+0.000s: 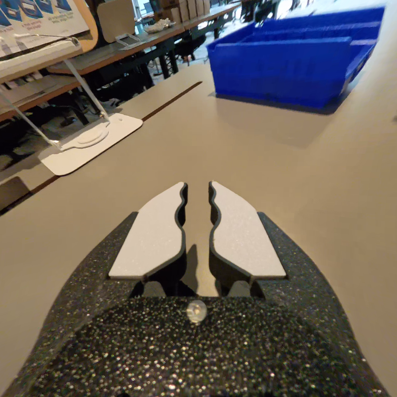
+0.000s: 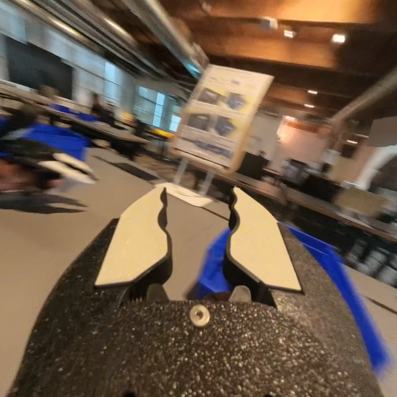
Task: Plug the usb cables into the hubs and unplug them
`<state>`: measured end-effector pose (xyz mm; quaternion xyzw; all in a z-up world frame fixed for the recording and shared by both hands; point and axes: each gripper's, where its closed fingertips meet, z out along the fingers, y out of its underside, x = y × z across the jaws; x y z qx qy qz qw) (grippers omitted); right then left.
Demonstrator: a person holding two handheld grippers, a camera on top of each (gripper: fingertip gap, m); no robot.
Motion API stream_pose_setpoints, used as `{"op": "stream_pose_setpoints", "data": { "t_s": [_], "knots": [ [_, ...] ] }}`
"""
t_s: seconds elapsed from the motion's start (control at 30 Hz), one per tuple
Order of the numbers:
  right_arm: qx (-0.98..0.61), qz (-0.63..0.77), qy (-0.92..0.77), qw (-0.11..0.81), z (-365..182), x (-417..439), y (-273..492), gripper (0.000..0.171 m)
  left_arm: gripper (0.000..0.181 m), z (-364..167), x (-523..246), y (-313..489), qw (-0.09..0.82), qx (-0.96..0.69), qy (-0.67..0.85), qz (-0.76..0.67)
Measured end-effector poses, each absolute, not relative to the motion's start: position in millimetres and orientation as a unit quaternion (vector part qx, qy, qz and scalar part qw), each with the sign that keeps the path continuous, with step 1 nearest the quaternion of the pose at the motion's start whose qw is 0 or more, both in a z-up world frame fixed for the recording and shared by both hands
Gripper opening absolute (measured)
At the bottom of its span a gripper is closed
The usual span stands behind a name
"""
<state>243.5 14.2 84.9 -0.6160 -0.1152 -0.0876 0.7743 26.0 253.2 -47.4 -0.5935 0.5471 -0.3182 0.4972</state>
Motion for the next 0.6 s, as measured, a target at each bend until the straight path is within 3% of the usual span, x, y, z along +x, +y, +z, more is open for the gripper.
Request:
{"op": "stream_pose_setpoints", "data": {
  "t_s": [0.17, 0.33, 0.47, 0.6],
  "knots": [
    [-0.661, 0.095, -0.25, 0.701, 9.0, 113.4, 59.4, 0.055, 0.029, 2.9, -7.3, 249.8, 0.496, -0.578, 0.514, -0.395],
    [-0.687, 0.159, -0.294, 0.645, -29.2, 63.7, 89.1, 0.054, 0.028, 76.4, -121.3, 308.1, 0.569, -0.622, 0.454, -0.289],
    [-0.687, 0.135, -0.337, 0.63, -41.2, 52.6, 88.6, 0.05, 0.029, 91.8, -233.7, 382.5, 0.511, -0.741, 0.416, -0.126],
    [-0.68, 0.14, -0.346, 0.631, -40.6, 48.8, 85.8, 0.047, 0.029, 51.7, -316.7, 452.3, 0.37, -0.848, 0.377, -0.034]
  ]
}}
